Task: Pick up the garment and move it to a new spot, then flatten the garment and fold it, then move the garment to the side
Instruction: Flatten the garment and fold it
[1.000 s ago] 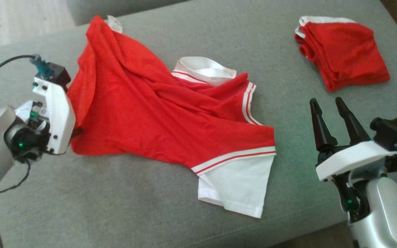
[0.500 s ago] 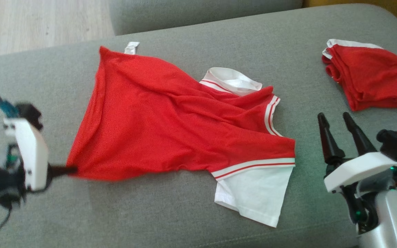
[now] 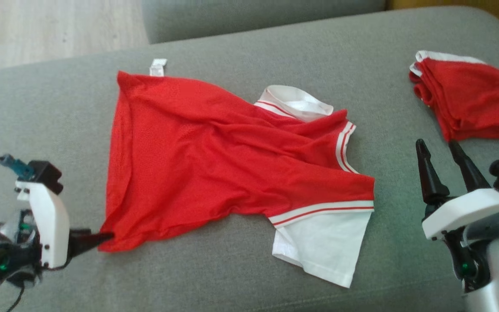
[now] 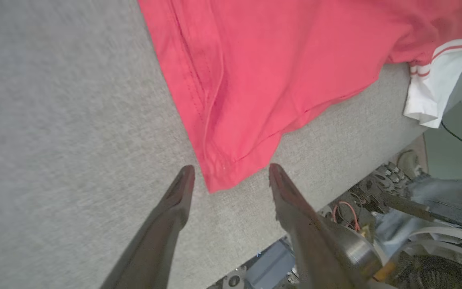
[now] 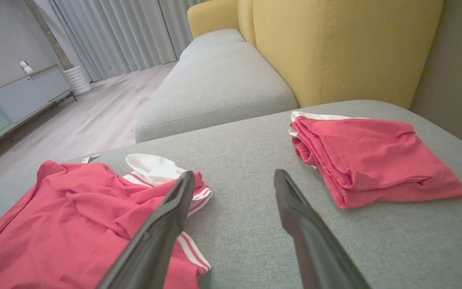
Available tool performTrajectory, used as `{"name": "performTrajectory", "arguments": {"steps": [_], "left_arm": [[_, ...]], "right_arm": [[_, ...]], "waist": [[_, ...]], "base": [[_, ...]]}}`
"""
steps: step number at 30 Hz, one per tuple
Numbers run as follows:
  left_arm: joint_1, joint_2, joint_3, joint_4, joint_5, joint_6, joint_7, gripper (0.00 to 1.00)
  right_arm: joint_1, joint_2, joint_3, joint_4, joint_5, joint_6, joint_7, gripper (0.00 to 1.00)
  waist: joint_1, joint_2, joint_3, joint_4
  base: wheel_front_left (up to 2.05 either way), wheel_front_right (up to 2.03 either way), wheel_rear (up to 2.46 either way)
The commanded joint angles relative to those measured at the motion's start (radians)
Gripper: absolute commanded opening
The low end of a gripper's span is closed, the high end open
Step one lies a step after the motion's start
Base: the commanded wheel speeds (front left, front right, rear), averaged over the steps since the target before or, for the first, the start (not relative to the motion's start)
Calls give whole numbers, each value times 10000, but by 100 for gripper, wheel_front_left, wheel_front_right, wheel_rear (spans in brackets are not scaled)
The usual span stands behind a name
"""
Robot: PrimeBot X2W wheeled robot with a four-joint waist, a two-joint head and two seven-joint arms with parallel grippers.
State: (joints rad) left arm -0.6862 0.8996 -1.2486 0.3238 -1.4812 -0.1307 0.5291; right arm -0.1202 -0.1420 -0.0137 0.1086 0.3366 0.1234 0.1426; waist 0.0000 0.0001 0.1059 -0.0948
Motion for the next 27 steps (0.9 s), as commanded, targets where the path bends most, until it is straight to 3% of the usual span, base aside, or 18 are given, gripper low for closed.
{"name": "performTrajectory", "arguments": {"steps": [1, 5, 8, 9, 14, 17, 21, 24, 27], "left_arm": [[-876, 517, 616, -148, 505, 0, -531, 100], [-1149, 555, 911, -282, 1550, 72, -2254, 100], [-964, 363, 1266, -369, 2408, 910, -4242, 100], [-964, 363, 1266, -369, 2408, 910, -4242, 100], [225, -197, 1987, -996, 2898, 2999, -7391, 100], [1181, -705, 2835, -1599, 3167, 4218, -7882, 100], [2990, -1969, 5406, -2883, 5146, 5342, -7903, 100], [4678, -3135, 7045, -3665, 6686, 5565, -7906, 100], [5912, -4142, 7977, -4014, 7991, 5210, -7907, 100]], "right_arm": [[-128, -76, 167, -324, -72, 73, -25, 100], [61, 46, 92, -173, -70, 73, -116, 100], [277, 139, -15, -71, -109, 73, -184, 100], [277, 139, -15, -71, -109, 73, -184, 100], [510, 254, -183, -7, -136, 73, -300, 100], [603, 301, -248, 0, -148, 73, -390, 100], [715, 353, -282, 29, -145, 73, -496, 100], [799, 393, -267, 49, -129, 73, -540, 100], [860, 407, -254, 74, -126, 73, -536, 100]], "waist": [[0, -1, -310, 162], [0, -1, -768, 352], [0, -1, -1035, 506], [0, -1, -1035, 506], [0, -1, -1245, 796], [0, -1, -1284, 960], [0, -1, -1274, 1137], [0, -1, -1262, 1231], [0, -1, -1247, 1327]], "base": [[0, 0, 0], [0, 0, 0], [0, 0, 0], [0, 0, 0], [0, 0, 0], [0, 0, 0], [0, 0, 0], [0, 0, 0], [0, 0, 0]]}}
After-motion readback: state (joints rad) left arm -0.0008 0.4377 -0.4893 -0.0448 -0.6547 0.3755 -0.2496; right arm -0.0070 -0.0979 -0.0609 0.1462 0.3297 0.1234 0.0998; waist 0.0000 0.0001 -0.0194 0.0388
